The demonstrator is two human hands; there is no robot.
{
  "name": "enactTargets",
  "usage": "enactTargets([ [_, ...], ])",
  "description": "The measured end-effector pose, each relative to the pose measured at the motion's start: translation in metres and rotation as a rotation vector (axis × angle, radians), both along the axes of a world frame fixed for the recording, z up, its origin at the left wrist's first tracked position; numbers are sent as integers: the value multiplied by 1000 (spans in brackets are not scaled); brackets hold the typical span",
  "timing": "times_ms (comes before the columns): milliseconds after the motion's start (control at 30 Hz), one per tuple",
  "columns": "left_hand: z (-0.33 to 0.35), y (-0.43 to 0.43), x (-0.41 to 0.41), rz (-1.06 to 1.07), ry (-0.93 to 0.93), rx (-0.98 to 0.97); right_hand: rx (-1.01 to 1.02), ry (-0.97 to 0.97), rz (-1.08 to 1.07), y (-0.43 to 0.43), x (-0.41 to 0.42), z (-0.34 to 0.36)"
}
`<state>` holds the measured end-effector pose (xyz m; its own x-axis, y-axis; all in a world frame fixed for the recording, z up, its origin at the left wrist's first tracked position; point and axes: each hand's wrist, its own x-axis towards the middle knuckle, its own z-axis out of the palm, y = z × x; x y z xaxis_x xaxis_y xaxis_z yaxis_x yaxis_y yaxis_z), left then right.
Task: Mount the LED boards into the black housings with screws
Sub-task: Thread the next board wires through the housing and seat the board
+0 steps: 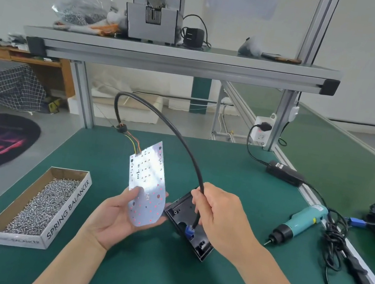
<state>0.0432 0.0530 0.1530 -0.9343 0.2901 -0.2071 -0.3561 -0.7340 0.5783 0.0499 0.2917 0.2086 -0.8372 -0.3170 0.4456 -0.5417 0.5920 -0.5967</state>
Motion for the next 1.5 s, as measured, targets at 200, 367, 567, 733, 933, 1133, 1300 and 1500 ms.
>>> enactTargets([
  [200,1,4,1,-7,10,33,-202,-68,41,0,-9,-4],
  [367,3,2,-2,13,11,25,-333,-125,63,5,-8,-11],
  [567,2,2,-5,7,0,78,2,-362,114,16,-16,-6],
  [733,11,14,-9,-22,31,51,387,-63,224,14,-32,-2],
  [933,17,23,-8,-58,99,78,790,-22,303,8,-51,5],
  [1133,25,25,-9,86,36,41,803,156,166,10,-60,17],
  [1300,22,17,-10,233,40,-65,287,-109,-28,24,-68,18],
  [1500,18,12,5,46,99,-197,-385,-470,-230,10,-68,-12],
])
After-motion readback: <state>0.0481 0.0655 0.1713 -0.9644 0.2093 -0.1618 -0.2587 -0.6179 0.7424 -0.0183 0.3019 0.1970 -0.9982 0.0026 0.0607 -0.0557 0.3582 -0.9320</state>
